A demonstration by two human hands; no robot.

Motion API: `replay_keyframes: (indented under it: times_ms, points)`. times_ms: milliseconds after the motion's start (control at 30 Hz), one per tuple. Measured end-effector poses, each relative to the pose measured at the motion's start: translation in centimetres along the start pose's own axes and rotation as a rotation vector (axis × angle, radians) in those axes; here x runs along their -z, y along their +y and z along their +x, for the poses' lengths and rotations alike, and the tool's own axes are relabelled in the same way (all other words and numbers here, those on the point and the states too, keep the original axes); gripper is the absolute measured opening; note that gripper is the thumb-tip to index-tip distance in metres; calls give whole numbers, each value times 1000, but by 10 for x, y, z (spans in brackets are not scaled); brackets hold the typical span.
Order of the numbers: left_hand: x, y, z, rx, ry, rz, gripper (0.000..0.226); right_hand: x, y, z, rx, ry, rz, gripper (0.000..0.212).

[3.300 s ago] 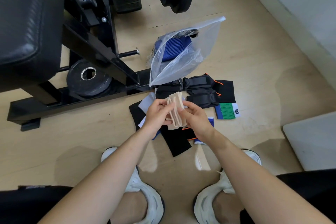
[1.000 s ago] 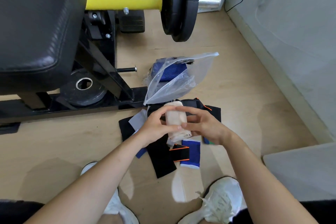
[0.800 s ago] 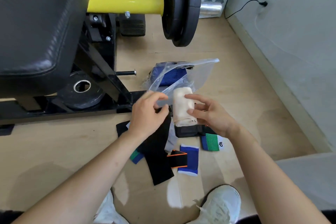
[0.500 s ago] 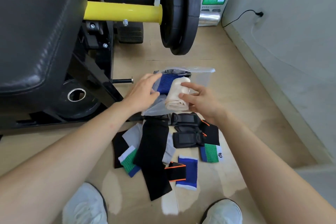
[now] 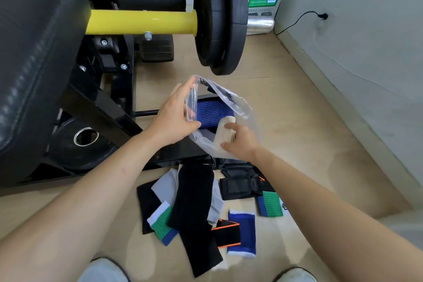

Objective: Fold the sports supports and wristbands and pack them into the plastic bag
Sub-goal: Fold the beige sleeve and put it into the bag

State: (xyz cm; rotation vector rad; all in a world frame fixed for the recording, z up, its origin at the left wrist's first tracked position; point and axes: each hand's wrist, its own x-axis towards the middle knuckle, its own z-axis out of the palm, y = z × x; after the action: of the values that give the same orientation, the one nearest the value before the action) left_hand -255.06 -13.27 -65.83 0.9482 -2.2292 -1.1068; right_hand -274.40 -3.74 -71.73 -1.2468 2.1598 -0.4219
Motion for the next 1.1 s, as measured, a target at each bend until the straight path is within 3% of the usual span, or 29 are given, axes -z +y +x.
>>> replay_keyframes:
  times_ms: [133, 300, 367, 433, 500, 667, 800, 867, 933, 1100]
  points:
    - [-12, 6, 0, -10, -42, 35, 114, 6, 15, -7, -94, -32, -52, 63]
    - [-13, 4, 2, -14, -89, 39, 119, -7, -4, 26, -186, 89, 360, 68]
    - [-8, 3, 4, -12, -98, 20, 117, -19, -10, 46, -302, 131, 544, 69]
    - [-5, 3, 5, -11, -105, -3, 114, -31, -10, 60, -408, 153, 593, 64]
    - [-3, 3, 5, -22, -107, -16, 112, -41, -7, 65, -399, 67, 599, 65]
    - [-6, -5, -4, -14, -103, -2, 112, -39, 4, 58, -243, -196, 436, 71]
    - [-12, -12, -12, -6, -111, -5, 115, -31, 4, 52, -86, -17, 138, 64]
    - [-15, -12, -13, -13, -103, -32, 115, -36, 1, 46, 27, 113, 66, 59]
    - [-15, -13, -14, 2, -101, -49, 116, -45, 0, 41, 126, 140, 49, 59]
    - [-13, -18, -14, 2, -74, -41, 117, -54, -1, 41, 146, -165, -166, 75]
